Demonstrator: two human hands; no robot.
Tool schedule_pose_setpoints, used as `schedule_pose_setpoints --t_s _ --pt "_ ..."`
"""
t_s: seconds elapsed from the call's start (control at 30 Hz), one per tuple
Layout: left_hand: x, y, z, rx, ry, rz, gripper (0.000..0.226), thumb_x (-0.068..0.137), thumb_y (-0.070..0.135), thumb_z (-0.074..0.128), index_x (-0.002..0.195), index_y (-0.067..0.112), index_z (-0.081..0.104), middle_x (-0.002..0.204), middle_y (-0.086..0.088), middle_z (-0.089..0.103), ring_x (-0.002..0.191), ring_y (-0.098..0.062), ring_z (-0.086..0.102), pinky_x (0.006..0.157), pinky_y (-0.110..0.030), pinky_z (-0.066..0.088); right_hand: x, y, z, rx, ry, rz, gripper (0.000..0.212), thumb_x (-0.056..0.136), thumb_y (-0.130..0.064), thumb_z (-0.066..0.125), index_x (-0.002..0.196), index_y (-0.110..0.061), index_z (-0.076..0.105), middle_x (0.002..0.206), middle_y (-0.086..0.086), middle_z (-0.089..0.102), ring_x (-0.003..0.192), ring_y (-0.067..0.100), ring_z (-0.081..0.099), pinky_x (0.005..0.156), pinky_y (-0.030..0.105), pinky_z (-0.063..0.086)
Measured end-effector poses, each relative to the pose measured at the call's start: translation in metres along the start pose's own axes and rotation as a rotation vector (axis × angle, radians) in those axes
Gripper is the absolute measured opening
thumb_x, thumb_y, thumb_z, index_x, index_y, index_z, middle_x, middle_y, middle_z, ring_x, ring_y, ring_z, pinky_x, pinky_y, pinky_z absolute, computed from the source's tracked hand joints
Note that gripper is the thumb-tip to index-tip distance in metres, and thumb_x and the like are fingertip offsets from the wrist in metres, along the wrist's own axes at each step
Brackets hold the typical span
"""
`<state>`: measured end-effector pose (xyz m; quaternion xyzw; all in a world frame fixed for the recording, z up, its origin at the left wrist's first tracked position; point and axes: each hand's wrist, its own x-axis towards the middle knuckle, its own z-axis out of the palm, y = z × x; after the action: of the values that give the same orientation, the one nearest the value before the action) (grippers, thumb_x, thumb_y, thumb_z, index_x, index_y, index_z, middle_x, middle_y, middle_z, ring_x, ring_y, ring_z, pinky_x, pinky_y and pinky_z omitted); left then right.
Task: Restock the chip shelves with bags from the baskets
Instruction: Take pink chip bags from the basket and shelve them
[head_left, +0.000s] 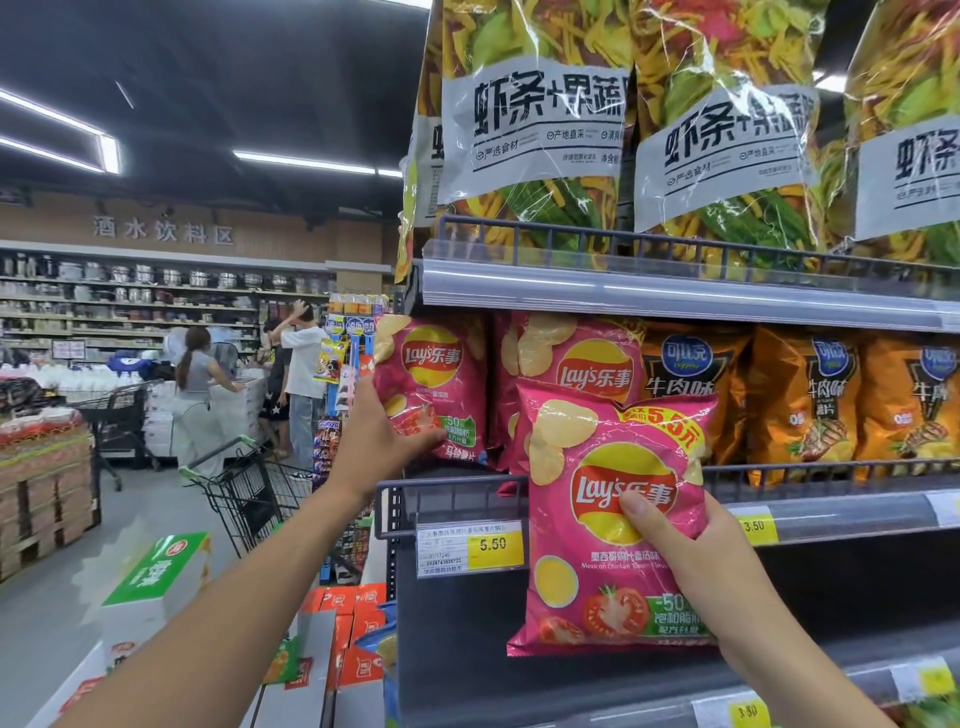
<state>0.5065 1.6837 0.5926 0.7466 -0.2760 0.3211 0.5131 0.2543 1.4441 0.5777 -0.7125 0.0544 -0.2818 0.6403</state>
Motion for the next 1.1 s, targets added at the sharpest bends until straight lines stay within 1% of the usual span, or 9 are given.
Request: schedule_pose_setpoints --t_s 0.1,0.23,0.33,0.57,0.7,0.83,0.93,1.03,1.1 --pt "-0.001 -0.003 0.007 -0.009 0.061 -0.002 0.093 0.063 0.042 0.098 0.132 0.017 0.041 0.129 -0.003 0.058 0.12 -0.021 0.059 0.107 -0.043 0.051 -0.001 0.0 0.0 0.009 0.0 0.001 0.05 0.066 -0.05 0.075 0.11 -0.03 0.06 0.083 -0.01 0.078 0.073 0.016 0.078 0.054 0.028 0.059" --pt "-0.012 -0.009 0.011 -0.062 0.189 -0.016 0.09 0.063 0.032 0.1 0.128 0.011 0.042 0.123 -0.007 0.057 0.114 -0.025 0.062 0.1 -0.046 0.055 -0.001 0.002 -0.002 0.005 0.005 0.003 0.056 0.065 -0.052 0.076 0.114 -0.029 0.062 0.089 -0.006 0.08 0.077 0.019 0.078 0.065 0.037 0.062" --pt "-0.018 -0.012 0.011 -0.082 0.249 -0.011 0.088 0.065 0.028 0.099 0.128 0.014 0.04 0.125 -0.009 0.055 0.117 -0.025 0.06 0.103 -0.05 0.054 -0.001 0.004 -0.004 0.003 0.005 0.004 0.058 0.063 -0.053 0.076 0.114 -0.029 0.061 0.09 -0.006 0.08 0.078 0.019 0.078 0.068 0.039 0.063" --pt "-0.011 -0.016 0.009 -0.037 0.231 -0.04 0.082 0.067 0.032 0.098 0.123 0.014 0.04 0.123 -0.009 0.057 0.114 -0.026 0.06 0.101 -0.05 0.054 0.003 0.006 -0.008 -0.006 -0.002 0.021 0.062 0.061 -0.055 0.078 0.116 -0.029 0.061 0.092 -0.003 0.08 0.079 0.021 0.078 0.076 0.047 0.064" --pt "-0.005 -0.014 0.011 -0.011 0.153 -0.073 0.082 0.067 0.035 0.098 0.124 0.016 0.042 0.126 -0.009 0.06 0.117 -0.026 0.061 0.104 -0.047 0.053 0.007 0.003 -0.011 0.003 -0.023 0.021 0.061 0.06 -0.055 0.077 0.113 -0.03 0.061 0.087 -0.007 0.079 0.076 0.018 0.078 0.064 0.038 0.062" --pt "-0.004 -0.014 0.011 -0.001 0.025 -0.106 0.078 0.069 0.024 0.097 0.125 0.021 0.042 0.126 -0.007 0.062 0.116 -0.023 0.063 0.102 -0.038 0.052 0.012 -0.002 -0.018 0.028 -0.06 0.0 0.054 0.063 -0.052 0.076 0.11 -0.032 0.061 0.085 -0.01 0.079 0.074 0.015 0.078 0.057 0.029 0.06" --pt "-0.001 -0.008 0.013 0.024 0.014 -0.104 0.076 0.07 0.018 0.096 0.125 0.016 0.043 0.119 -0.001 0.061 0.112 -0.019 0.063 0.097 -0.027 0.048 0.017 -0.005 -0.024 0.05 -0.093 -0.001 0.05 0.064 -0.05 0.076 0.108 -0.033 0.06 0.083 -0.012 0.078 0.073 0.013 0.077 0.052 0.024 0.058" --pt "0.004 0.003 0.019 0.05 0.021 -0.097 0.075 0.072 0.016 0.095 0.124 0.014 0.042 0.112 0.009 0.057 0.106 -0.016 0.062 0.098 -0.03 0.048 0.022 -0.007 -0.027 0.064 -0.112 0.002 0.05 0.061 -0.051 0.076 0.106 -0.035 0.059 0.079 -0.017 0.076 0.071 0.008 0.076 0.05 0.022 0.056" --pt "0.006 0.005 0.022 0.061 0.017 -0.105 0.073 0.073 0.017 0.094 0.125 0.015 0.043 0.112 0.007 0.06 0.099 -0.005 0.064 0.097 -0.027 0.05 0.025 -0.007 -0.028 0.065 -0.125 -0.002 0.05 0.06 -0.052 0.075 0.104 -0.036 0.058 0.077 -0.02 0.075 0.069 0.005 0.075 0.048 0.02 0.054"
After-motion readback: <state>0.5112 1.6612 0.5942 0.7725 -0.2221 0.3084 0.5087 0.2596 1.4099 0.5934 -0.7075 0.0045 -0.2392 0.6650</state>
